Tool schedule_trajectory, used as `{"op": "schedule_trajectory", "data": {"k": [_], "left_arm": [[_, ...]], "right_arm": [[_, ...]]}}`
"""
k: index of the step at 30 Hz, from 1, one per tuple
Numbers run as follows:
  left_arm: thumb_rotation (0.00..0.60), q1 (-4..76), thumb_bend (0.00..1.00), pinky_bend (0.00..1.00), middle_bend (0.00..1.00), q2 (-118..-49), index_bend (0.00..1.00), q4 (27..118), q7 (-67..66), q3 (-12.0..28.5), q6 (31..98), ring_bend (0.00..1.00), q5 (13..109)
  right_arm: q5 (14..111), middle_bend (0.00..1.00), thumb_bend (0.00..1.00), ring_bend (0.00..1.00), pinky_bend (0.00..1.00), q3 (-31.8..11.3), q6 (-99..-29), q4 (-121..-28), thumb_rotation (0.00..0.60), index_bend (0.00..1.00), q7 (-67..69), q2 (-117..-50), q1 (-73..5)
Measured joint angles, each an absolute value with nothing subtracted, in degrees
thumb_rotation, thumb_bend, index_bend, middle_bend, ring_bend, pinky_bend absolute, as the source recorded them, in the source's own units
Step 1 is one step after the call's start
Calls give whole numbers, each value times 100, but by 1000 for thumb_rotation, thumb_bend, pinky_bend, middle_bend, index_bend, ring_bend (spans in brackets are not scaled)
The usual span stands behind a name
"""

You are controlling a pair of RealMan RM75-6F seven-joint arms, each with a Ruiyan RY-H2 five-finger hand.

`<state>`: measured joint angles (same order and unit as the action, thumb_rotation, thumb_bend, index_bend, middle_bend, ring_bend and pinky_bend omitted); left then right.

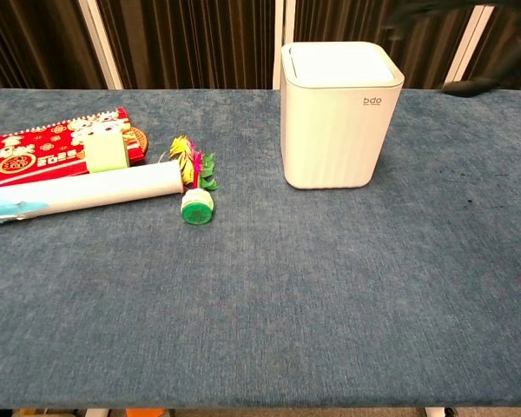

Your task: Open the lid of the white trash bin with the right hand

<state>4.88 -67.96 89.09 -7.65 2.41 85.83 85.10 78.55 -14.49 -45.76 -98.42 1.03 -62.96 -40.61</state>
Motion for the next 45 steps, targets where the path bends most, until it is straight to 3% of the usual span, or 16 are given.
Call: {"op": "schedule_trajectory", "data": {"k": [6,12,19,30,36,45], "left_arm": [[600,500,0,20,113,-6798,146,8858,-718,255,8566,22,8504],[600,510,0,20,113,-6812,146,8832,-689,242,8539,22,8514],[600,477,0,20,113,-6809,146,8800,-632,236,8602,22,8531],[600,469,0,20,113,-6806,146,8765,-559,251,8699,23,8627],[600,492,0,20,113,-6822,146,8816,-603,246,8693,22,8671],[600,496,0,20,113,-6796,146,8944,-704,235,8774,23,8788]], "right_arm": [[7145,185,247,0,0,-1547,-4092,-9418,600,215,-316,-6857,-4598],[6733,216,247,0,0,-1364,-3867,-9265,600,263,-801,-7106,-4839],[6593,206,248,0,0,-1260,-4130,-9367,600,262,-990,-7161,-4853],[7280,139,250,0,0,-1128,-6208,-10091,600,126,-609,-6339,-3578],[7791,113,251,0,0,-630,-7409,-10194,600,81,-103,-6029,-2428],[8662,109,254,0,0,98,-8901,-9774,600,79,675,-6163,-1037]]}}
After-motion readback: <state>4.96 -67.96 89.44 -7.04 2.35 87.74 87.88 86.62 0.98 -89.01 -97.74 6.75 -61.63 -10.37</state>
